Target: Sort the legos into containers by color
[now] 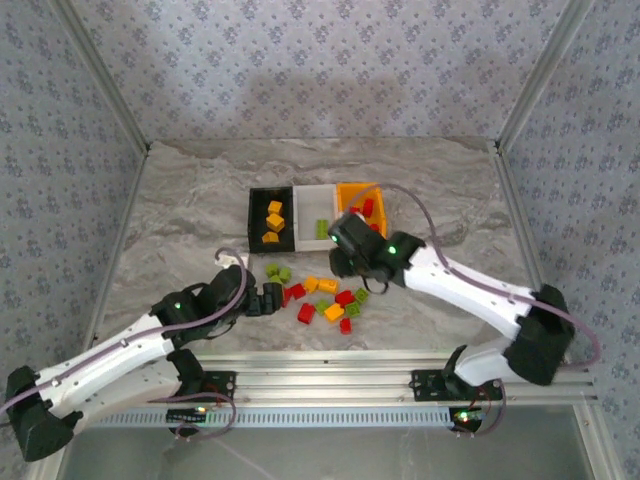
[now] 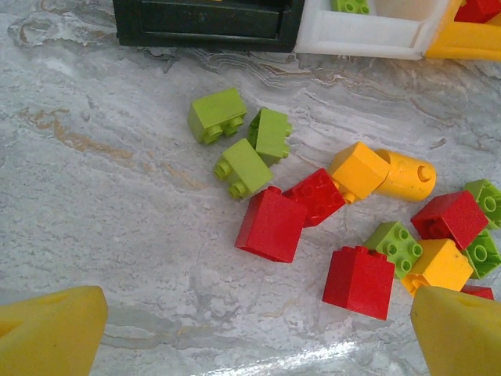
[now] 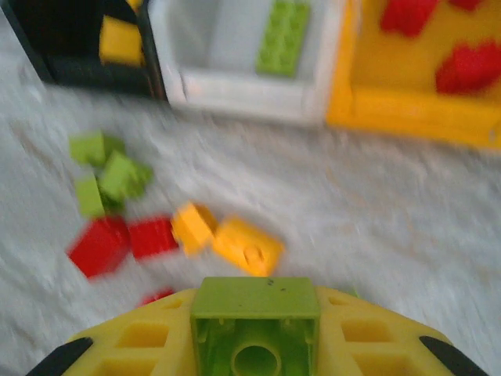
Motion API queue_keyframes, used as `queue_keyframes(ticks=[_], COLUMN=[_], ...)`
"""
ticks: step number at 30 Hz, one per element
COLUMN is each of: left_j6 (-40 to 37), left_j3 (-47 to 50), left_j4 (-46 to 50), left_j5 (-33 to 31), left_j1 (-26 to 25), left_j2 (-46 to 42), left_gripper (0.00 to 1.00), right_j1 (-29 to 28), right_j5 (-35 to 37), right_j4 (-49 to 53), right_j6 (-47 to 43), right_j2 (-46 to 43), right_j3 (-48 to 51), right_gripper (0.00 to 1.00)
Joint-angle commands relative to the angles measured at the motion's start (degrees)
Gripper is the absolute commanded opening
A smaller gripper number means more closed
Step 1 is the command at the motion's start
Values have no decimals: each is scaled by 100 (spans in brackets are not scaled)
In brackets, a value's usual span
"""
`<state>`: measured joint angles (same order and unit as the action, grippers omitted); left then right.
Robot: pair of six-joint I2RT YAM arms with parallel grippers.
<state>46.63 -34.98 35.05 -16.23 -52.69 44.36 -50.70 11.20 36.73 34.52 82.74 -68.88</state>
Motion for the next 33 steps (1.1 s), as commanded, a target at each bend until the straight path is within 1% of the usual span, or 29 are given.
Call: queue_keyframes(ticks=[1,6,8,11,12,14,15,16,20,22,25,27,29,31,33], left_j6=[219,350,395,410,415,404,410,409,382,352,269,159,115,1,-152], left_j3=[76,203,271,299,293,290,277,276,247,224,203,219,221,210,97], left_j4=[185,345,352,348,349,348,493,495,459,452,421,75,-151,-459,-640], left_j5=[-112,-95,-66,-36,-26,-4,-8,-10,6,6,87,297,459,674,752], left_j1=[48,61,74,83,82,81,83,81,83,90,92,101,98,101,101], left_j2=[-224,-500,-589,-613,-606,-605,-606,-604,-596,-573,-433,-206,104,516,1051], left_gripper=[99,99,100,99,100,99,100,99,100,99,99,99,95,91,91], right_j1=[311,737,827,899,910,929,933,942,932,910,838,774,698,646,655], right_j5=[-41,40,5,-12,-13,-28,-26,-23,61,93,1,-82,-87,-72,-98], right_j4=[-456,-483,-433,-264,-255,-87,-104,-121,-202,-516,-862,-1034,-1138,-1182,-1228], right_j6=[-480,-410,-347,-266,-226,-190,-175,-169,-100,-73,62,109,255,339,455], right_j2=[1009,2489,2954,3501,3631,3716,3694,3645,3181,2790,2075,1572,1164,823,500], right_j3=[-871,-2126,-2523,-3064,-3197,-3380,-3400,-3395,-3167,-2797,-1993,-1401,-875,-435,-21], right_gripper=[28,29,30,34,39,52,56,58,61,62,62,62,63,63,63])
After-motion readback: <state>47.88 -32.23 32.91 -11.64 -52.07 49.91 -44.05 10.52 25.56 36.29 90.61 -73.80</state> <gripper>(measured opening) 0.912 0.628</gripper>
